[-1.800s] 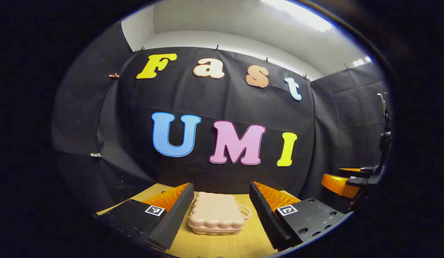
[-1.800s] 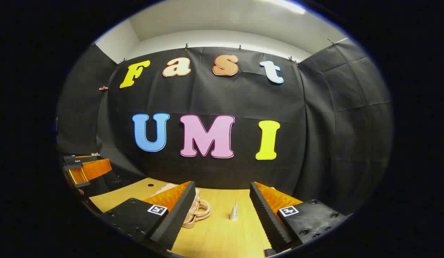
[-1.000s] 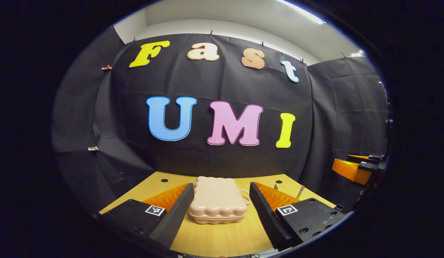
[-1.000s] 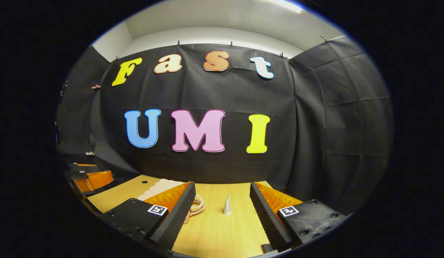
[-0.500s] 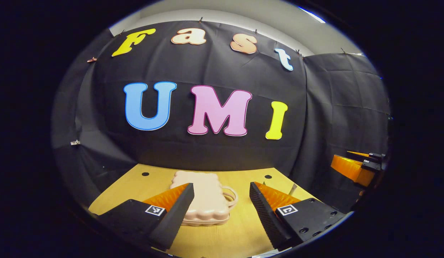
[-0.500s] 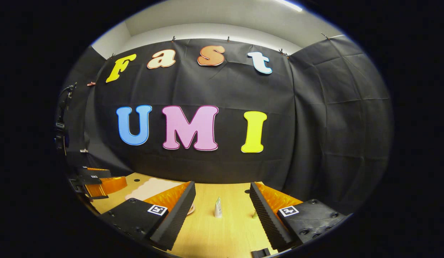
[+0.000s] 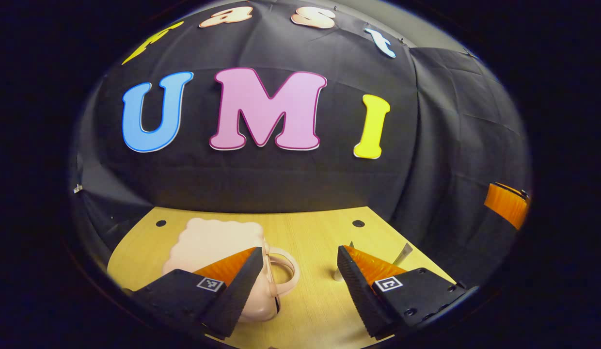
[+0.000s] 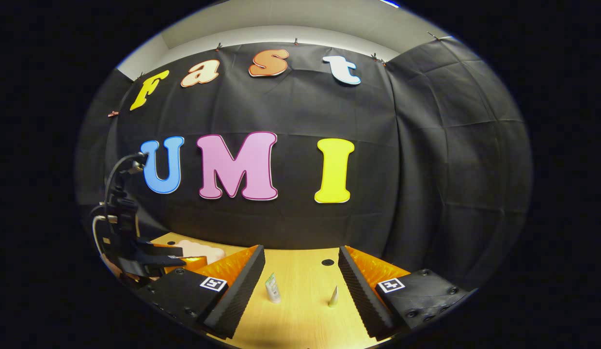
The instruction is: First open the suitcase, pack the skin care products into it, and then close the suitcase.
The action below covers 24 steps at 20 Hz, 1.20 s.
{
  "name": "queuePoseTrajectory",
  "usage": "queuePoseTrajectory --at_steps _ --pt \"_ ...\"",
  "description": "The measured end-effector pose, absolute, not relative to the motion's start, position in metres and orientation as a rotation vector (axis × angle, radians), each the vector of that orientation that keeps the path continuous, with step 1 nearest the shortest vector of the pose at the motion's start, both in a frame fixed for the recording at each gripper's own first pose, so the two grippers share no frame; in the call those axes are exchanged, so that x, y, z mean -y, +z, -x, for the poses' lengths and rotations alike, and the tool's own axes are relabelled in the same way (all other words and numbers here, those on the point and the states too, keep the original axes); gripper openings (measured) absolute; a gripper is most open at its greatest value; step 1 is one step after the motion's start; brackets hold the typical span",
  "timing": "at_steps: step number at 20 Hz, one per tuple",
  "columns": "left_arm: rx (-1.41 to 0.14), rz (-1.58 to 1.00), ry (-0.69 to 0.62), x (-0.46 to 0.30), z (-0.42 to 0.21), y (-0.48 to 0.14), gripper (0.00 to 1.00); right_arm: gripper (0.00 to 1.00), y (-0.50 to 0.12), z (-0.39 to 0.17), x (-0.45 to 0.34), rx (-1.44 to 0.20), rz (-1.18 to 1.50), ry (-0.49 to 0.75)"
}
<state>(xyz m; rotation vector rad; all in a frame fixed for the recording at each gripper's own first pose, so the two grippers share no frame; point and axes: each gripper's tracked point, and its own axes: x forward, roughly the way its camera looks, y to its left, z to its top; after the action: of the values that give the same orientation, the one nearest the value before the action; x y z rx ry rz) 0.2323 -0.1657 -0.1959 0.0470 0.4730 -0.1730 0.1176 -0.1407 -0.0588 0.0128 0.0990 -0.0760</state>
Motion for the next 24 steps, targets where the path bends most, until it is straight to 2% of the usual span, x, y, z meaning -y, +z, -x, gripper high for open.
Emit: queuePoseTrajectory --at_steps 2,6,9,12,13,16,18,19,24 --pt "-0.530 -0.076 -0.169 0.174 -0.256 -0.229 0.92 0.96 -0.074 -0.129 0.148 -0.128 -0.017 -0.066" --pt "-0.671 -0.150 -0.136 0.175 -0.285 -0.299 0.92 0.96 -0.103 -0.144 0.155 -0.193 -0.046 -0.052" --pt "-0.752 -0.145 -0.102 0.176 -0.294 -0.336 0.82 0.96 -0.121 -0.151 0.160 -0.228 -0.061 -0.046" --pt "-0.804 -0.168 -0.043 0.165 -0.310 -0.364 0.81 0.96 -0.142 -0.154 0.157 -0.290 -0.100 -0.023" --pt "-0.822 -0.179 -0.022 0.163 -0.310 -0.373 0.72 0.97 -0.148 -0.156 0.158 -0.303 -0.113 -0.020" --pt "-0.878 -0.211 0.041 0.153 -0.313 -0.395 0.66 0.97 -0.157 -0.160 0.157 -0.323 -0.120 -0.002" --pt "-0.856 -0.193 0.100 0.144 -0.321 -0.396 0.53 0.96 -0.157 -0.165 0.165 -0.320 -0.096 -0.012" --pt "-0.855 -0.165 0.123 0.150 -0.319 -0.395 0.27 0.97 -0.152 -0.168 0.170 -0.303 -0.092 -0.018" --pt "-0.787 -0.043 0.083 0.157 -0.324 -0.341 0.16 0.95 -0.154 -0.181 0.168 -0.304 -0.094 0.010"
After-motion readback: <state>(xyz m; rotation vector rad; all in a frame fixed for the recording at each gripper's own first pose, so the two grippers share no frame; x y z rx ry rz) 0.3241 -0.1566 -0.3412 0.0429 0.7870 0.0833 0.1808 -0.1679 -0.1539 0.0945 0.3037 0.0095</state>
